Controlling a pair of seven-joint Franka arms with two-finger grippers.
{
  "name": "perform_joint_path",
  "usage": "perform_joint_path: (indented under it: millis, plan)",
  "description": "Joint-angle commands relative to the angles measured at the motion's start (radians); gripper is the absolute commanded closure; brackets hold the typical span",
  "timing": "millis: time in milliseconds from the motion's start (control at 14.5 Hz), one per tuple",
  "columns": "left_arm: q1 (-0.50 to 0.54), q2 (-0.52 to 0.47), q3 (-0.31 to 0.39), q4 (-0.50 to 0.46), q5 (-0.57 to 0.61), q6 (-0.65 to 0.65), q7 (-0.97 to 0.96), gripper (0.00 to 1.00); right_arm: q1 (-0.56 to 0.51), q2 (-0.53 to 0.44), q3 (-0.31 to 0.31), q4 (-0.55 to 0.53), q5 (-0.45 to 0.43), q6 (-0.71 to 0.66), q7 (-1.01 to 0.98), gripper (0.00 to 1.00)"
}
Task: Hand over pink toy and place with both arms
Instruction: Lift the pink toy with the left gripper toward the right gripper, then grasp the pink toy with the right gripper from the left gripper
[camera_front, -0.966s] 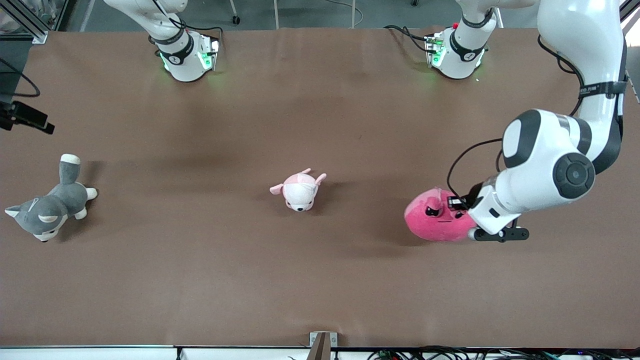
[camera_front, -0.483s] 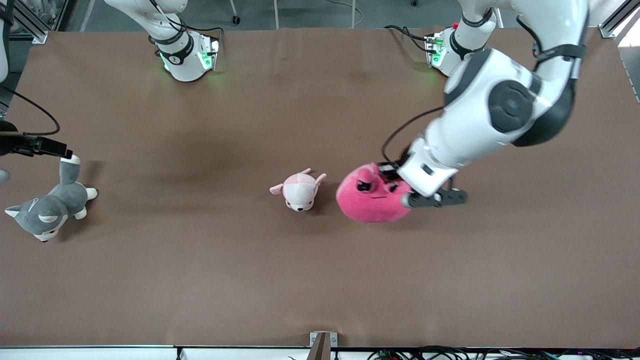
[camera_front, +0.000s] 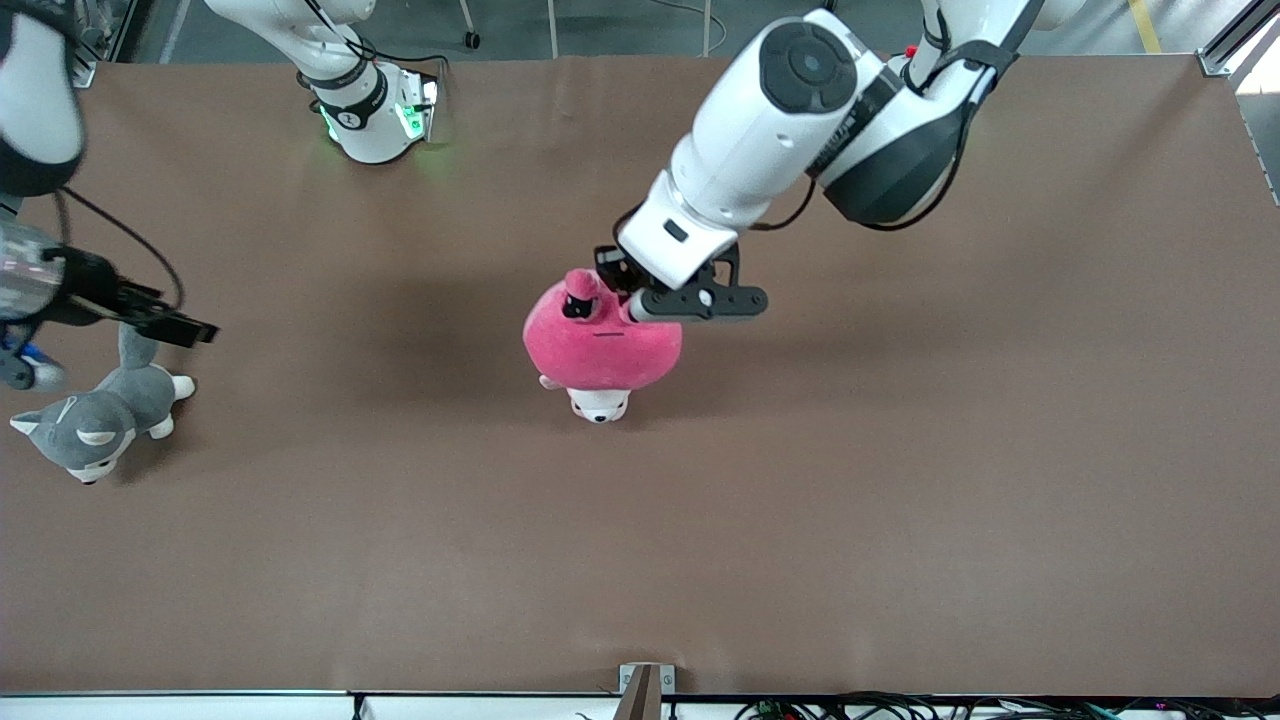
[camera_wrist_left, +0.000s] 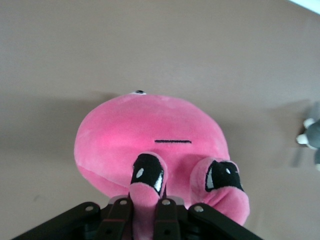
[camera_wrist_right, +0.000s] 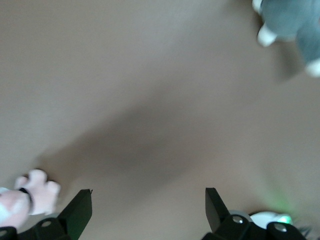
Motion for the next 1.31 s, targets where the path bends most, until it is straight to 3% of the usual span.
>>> perform_joint_path:
  millis: [0, 138, 552, 1241]
  plan:
    - [-0.043, 0.012, 0.011, 0.076, -0.012, -0.009, -0.039, 1.00, 0.128, -0.013, -0.005, 0.000, 0.027, 0.000, 0.321, 0.00]
    - [-0.084, 0.020, 0.014, 0.093, -0.012, 0.007, -0.047, 1.00, 0.181, -0.015, -0.005, 0.012, 0.086, 0.005, 0.493, 0.00]
    - [-0.153, 0.043, 0.034, 0.093, -0.011, 0.068, -0.082, 1.00, 0.333, -0.015, -0.005, 0.061, 0.149, 0.020, 0.849, 0.00]
    - [-0.176, 0.056, 0.048, 0.092, -0.011, 0.082, -0.085, 1.00, 0.492, -0.013, -0.005, 0.069, 0.149, 0.123, 1.122, 0.00]
